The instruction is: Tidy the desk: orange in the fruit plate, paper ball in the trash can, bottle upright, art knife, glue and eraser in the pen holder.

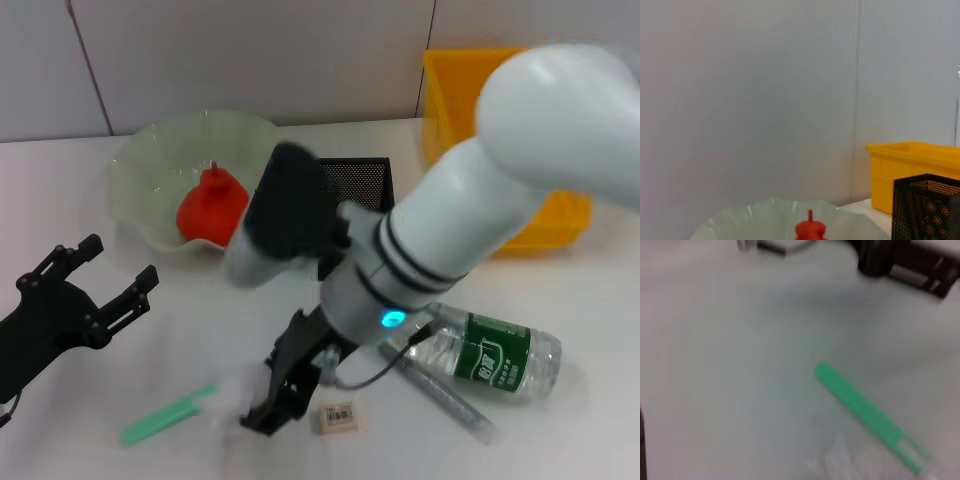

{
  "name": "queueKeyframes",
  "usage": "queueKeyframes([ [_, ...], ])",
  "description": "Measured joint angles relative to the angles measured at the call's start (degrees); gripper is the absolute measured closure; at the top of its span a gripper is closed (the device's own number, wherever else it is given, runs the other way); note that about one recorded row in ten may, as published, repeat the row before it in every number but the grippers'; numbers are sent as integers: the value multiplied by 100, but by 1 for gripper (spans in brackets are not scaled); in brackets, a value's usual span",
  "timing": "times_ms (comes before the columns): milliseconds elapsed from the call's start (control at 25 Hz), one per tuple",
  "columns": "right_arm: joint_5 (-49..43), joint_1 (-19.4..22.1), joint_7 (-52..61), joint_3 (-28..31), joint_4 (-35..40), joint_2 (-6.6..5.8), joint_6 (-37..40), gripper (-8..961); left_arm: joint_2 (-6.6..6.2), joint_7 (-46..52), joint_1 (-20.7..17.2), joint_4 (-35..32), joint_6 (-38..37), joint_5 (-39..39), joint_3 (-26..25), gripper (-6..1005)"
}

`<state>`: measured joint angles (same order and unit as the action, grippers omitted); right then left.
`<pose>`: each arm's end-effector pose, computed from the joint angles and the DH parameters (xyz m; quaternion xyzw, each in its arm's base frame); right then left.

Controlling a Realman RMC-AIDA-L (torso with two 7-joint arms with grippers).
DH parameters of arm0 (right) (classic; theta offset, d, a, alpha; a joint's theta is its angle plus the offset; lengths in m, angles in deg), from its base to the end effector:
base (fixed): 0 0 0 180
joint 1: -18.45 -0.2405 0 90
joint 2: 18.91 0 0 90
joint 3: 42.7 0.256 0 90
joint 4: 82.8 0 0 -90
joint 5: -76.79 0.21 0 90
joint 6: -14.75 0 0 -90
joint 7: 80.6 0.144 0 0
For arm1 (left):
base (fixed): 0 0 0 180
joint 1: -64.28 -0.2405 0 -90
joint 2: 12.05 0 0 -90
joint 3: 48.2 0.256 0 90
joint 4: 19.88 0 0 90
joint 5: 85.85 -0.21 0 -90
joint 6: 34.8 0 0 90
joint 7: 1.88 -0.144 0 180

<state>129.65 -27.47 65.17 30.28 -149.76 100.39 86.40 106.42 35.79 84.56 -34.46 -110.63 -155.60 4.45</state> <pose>0.0900 0.3257 -0.1134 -0.9794 0.1541 -0.1247 0.0380 -0.3222 0.2957 -0.0226 -0.8463 -0.1869 -0.3160 0.3860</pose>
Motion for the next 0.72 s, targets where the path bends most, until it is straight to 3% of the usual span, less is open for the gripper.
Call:
queueKeyframes([
  [40,-26,138,-49,512,-273,-5,332,364,0,3,-15,-12,-23,1,32,177],
  [120,-36,190,-82,751,-371,-9,475,364,-1,11,-25,-17,-41,1,34,177],
  [160,-40,306,-189,1306,-596,-11,804,364,-2,19,-27,-18,-47,1,34,177],
  [200,-40,306,-189,1306,-596,-11,804,365,-9,41,-33,-19,-66,2,34,177],
  [320,-167,497,-260,2245,-1069,-38,1315,365,-14,71,-48,-24,-121,3,51,178],
  [360,-167,497,-260,2245,-1069,-38,1315,365,-15,72,-54,-25,-143,3,67,178],
  [440,-319,659,-305,2939,-1496,-66,1567,365,-26,74,-94,-47,-232,0,245,178],
  [600,-384,783,-426,3623,-1862,-85,1691,366,-38,74,-168,-174,-335,-65,591,178],
  [720,-638,822,-594,4559,-2023,-144,1659,366,-35,97,-262,-397,-476,-349,822,179],
])
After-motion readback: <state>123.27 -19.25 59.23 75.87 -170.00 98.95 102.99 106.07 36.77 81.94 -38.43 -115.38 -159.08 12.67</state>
